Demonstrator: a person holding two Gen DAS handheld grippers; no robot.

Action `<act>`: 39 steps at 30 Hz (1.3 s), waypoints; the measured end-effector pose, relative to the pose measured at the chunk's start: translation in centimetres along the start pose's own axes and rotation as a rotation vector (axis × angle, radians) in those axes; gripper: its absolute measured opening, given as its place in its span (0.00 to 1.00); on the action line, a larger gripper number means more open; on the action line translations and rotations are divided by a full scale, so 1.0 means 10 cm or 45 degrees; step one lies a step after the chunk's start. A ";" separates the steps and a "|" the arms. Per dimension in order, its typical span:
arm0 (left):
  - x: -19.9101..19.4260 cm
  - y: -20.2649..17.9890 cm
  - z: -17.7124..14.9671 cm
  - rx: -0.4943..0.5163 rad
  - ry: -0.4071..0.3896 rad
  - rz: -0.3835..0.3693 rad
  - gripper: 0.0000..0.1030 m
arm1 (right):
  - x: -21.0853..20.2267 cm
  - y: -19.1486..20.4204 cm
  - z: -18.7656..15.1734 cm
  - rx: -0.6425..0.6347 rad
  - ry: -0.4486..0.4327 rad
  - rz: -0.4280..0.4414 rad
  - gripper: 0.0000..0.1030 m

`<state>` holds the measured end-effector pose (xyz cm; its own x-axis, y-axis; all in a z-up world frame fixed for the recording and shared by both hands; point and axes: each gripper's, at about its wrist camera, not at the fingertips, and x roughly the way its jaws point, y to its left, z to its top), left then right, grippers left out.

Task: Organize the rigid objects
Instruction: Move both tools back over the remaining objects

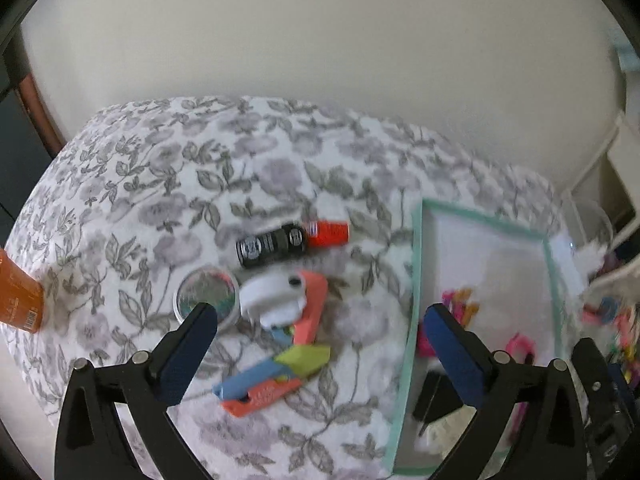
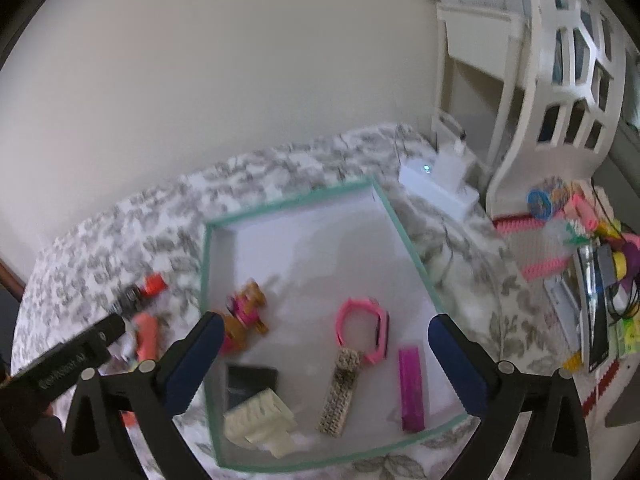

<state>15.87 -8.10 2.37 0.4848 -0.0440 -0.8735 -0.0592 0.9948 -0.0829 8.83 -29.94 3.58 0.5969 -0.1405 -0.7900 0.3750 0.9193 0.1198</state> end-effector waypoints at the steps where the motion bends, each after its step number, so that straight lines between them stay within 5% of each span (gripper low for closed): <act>1: -0.01 0.05 0.07 -0.034 0.000 -0.024 1.00 | -0.04 0.03 0.07 0.005 -0.025 0.004 1.00; 7: -0.08 0.31 0.33 -0.115 -0.157 -0.011 1.00 | -0.16 0.24 0.38 0.006 -0.171 -0.007 1.00; 13: 0.05 0.81 0.49 -0.097 -0.119 0.063 1.00 | 0.05 0.66 0.53 -0.011 -0.147 0.032 1.00; 22: 0.04 1.49 0.53 -0.199 -0.099 0.238 1.00 | 0.35 1.46 0.28 -0.161 -0.009 0.187 1.00; 31: 0.36 1.41 0.36 -0.169 0.067 0.211 1.00 | 0.73 1.80 -0.26 -0.347 0.278 0.226 1.00; 39: 0.56 1.44 0.24 -0.213 0.155 0.202 1.00 | 0.98 1.81 -0.60 -0.335 0.458 0.268 1.00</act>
<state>19.79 6.18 -2.54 0.3503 0.0903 -0.9323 -0.2742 0.9616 -0.0099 17.21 -12.47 -5.66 0.3406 0.1514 -0.9280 0.0534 0.9823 0.1798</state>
